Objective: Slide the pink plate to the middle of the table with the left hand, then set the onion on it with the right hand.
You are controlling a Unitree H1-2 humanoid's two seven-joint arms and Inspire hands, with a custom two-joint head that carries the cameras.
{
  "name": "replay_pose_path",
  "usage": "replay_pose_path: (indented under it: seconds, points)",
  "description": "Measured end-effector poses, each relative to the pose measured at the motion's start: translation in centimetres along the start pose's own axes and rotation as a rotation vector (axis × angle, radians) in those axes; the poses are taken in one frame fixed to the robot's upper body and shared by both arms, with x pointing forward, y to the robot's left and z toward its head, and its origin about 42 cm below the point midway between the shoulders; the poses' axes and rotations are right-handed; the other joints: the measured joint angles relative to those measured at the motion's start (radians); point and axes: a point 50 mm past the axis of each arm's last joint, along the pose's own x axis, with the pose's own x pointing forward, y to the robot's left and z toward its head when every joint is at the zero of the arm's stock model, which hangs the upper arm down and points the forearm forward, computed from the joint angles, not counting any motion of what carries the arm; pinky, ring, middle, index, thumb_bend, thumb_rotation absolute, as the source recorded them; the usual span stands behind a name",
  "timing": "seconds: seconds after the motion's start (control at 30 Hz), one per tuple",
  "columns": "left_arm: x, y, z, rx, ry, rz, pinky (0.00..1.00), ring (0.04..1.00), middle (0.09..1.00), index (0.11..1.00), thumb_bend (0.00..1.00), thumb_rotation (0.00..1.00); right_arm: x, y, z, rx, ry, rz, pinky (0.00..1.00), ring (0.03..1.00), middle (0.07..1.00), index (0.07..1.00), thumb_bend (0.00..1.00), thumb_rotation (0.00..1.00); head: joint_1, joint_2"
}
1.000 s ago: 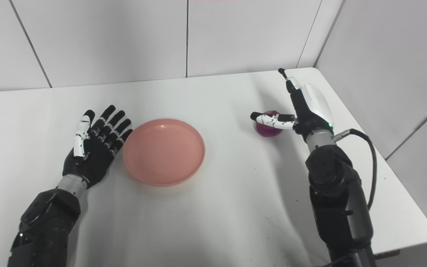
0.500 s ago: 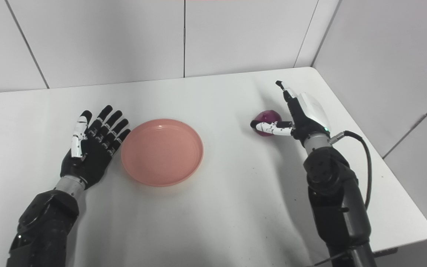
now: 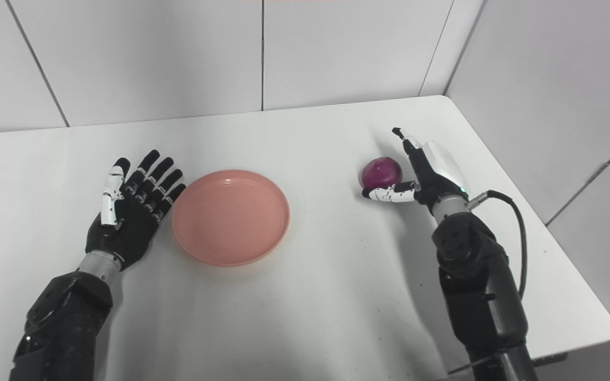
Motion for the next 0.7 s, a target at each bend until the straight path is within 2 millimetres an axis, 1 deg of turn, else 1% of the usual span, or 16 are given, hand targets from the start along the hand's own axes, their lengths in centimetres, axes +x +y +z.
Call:
replay_pose_path:
  seconds: [0.33,0.5,0.7]
  points:
    - [0.0,0.0,0.0,0.001,-0.001,0.000,0.95,0.953,0.966,0.956,0.45,1.00,0.8,0.5,-1.1,0.005,0.031,0.015,0.85,0.923,0.947,0.960,1.00,0.28,0.002,0.002]
    - [0.0,0.0,0.0,0.001,-0.001,0.001,0.94,0.942,0.953,0.946,0.45,1.00,1.2,1.1,-1.1,0.004,0.032,0.031,0.83,0.907,0.929,0.946,1.00,0.30,0.002,0.003]
    - [0.0,0.0,0.0,0.001,-0.002,0.001,0.94,0.947,0.958,0.949,0.45,1.00,2.1,1.3,-1.2,-0.005,0.041,0.032,0.81,0.895,0.917,0.931,1.00,0.30,0.005,0.008]
